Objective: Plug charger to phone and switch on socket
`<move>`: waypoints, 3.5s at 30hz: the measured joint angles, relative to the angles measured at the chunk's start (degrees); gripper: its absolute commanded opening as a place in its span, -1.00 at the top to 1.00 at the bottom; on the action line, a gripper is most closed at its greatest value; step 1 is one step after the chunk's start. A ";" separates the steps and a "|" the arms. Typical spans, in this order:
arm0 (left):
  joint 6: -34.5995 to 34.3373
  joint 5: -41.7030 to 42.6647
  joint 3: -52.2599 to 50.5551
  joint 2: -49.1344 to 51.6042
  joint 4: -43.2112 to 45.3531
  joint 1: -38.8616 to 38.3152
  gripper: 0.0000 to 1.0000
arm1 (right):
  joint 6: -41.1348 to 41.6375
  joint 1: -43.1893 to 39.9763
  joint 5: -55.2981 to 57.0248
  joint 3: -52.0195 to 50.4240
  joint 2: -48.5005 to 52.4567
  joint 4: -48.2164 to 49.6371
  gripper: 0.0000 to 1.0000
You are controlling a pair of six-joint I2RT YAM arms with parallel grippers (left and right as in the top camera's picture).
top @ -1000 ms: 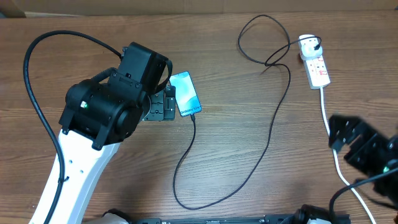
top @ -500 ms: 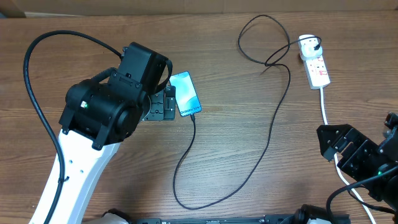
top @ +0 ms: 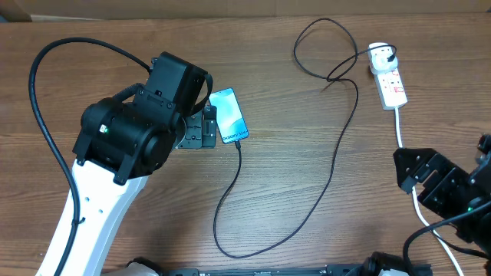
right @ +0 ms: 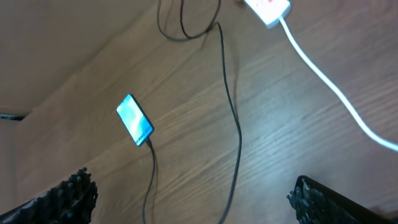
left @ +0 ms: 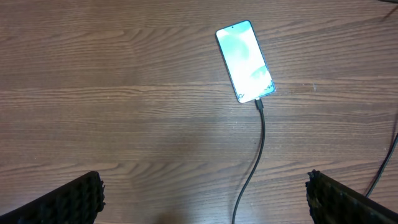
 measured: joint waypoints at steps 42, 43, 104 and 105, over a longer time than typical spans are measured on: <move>0.00 0.00 0.00 0.00 0.00 0.00 -0.99 | -16.59 13.40 0.15 -76.22 -48.04 73.77 -0.99; 0.00 0.00 0.00 0.00 0.00 0.00 -0.99 | -16.63 13.40 0.13 -77.55 -48.94 75.38 -1.00; 0.00 0.00 0.00 0.00 0.02 0.00 -0.99 | -20.81 13.84 3.78 -92.74 -51.71 89.37 -1.00; 0.00 0.00 0.00 0.00 0.00 0.00 -0.99 | -21.51 13.84 3.85 -92.74 -51.71 89.33 -1.00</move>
